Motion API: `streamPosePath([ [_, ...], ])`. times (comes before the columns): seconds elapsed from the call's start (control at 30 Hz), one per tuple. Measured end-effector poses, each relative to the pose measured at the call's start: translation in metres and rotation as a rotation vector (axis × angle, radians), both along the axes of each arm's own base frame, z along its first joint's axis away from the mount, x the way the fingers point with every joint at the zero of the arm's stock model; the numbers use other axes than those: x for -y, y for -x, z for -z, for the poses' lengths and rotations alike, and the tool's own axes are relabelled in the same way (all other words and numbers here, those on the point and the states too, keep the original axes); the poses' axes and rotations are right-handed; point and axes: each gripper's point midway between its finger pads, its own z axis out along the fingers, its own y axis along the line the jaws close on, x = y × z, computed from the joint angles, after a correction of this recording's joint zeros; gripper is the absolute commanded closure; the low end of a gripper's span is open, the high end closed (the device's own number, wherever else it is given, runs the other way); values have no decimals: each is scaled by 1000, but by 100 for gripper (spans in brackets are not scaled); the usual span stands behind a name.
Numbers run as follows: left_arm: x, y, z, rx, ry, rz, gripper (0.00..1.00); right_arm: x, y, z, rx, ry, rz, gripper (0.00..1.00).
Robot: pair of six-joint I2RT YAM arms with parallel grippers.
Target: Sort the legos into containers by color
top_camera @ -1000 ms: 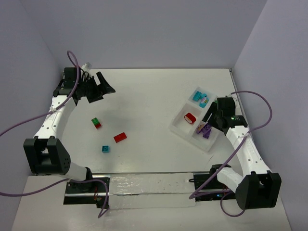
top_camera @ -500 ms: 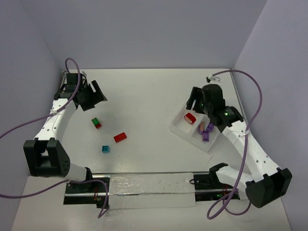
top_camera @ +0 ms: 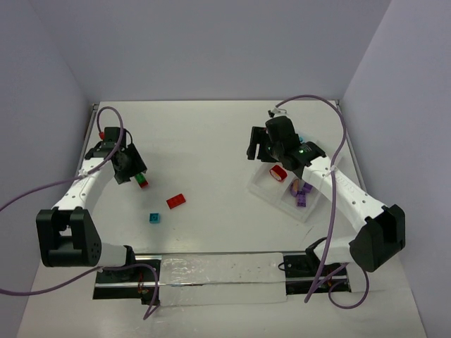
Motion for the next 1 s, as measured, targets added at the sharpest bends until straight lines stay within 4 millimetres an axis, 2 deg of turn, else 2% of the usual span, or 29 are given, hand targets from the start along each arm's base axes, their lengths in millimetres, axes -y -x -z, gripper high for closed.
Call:
streamPosePath([
  [0.17,-4,-8,20,-41,-16,-28,39,-4,-5,-12,31,-19,-3,22],
  [0.27,-5,-12,34,-67,-24,-34,31,-3,-5,-12,30,-18,-3,22],
  [0.4,-9,-14,47,-100,-44,-44,30,-3,-5,-12,30,-18,-2,22],
  [0.63,-12,-19,49,-85,-61,-59,36,-3,-5,-13,31,-18,-2,22],
  [0.93,-12,-21,55,-94,-61,-62,37,-3,-5,-13,31,-18,-2,22],
  [1.0,-12,-21,57,-98,-63,-62,40,-4,-5,-13,31,-18,-3,22],
])
